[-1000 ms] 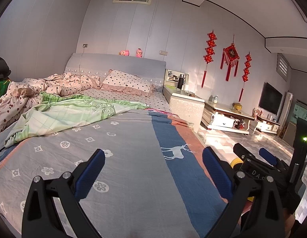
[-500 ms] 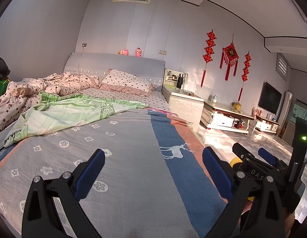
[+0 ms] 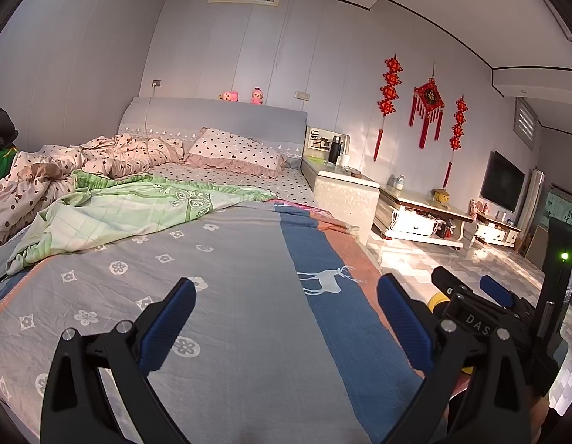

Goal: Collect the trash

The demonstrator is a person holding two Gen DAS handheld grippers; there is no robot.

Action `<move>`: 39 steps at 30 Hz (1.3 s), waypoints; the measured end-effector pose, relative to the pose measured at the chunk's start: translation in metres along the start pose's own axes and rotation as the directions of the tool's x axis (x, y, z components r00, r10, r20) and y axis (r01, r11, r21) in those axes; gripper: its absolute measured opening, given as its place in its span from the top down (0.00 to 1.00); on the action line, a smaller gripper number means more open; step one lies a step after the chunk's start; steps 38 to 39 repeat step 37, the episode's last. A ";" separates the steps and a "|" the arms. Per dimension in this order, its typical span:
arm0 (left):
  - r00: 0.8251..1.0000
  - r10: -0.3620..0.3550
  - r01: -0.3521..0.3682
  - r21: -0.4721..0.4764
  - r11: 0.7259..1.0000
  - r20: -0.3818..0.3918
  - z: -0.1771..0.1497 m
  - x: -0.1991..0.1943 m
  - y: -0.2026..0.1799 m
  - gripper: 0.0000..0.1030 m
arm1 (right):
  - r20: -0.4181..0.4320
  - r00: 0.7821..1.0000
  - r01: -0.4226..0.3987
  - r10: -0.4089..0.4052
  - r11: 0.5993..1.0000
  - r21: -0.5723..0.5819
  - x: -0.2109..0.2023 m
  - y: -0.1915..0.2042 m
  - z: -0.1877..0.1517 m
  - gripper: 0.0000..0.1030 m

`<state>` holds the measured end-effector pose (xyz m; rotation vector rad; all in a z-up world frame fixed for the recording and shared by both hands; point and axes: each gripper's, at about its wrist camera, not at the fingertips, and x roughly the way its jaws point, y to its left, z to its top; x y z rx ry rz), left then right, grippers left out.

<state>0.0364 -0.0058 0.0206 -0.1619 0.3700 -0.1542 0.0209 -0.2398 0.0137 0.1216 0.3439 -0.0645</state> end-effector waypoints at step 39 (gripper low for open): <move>1.000 0.005 -0.005 -0.007 1.000 -0.017 -0.013 0.004 -0.002 0.08 | -0.016 1.000 0.004 -0.003 1.000 0.010 0.005 -0.004 -0.005 0.08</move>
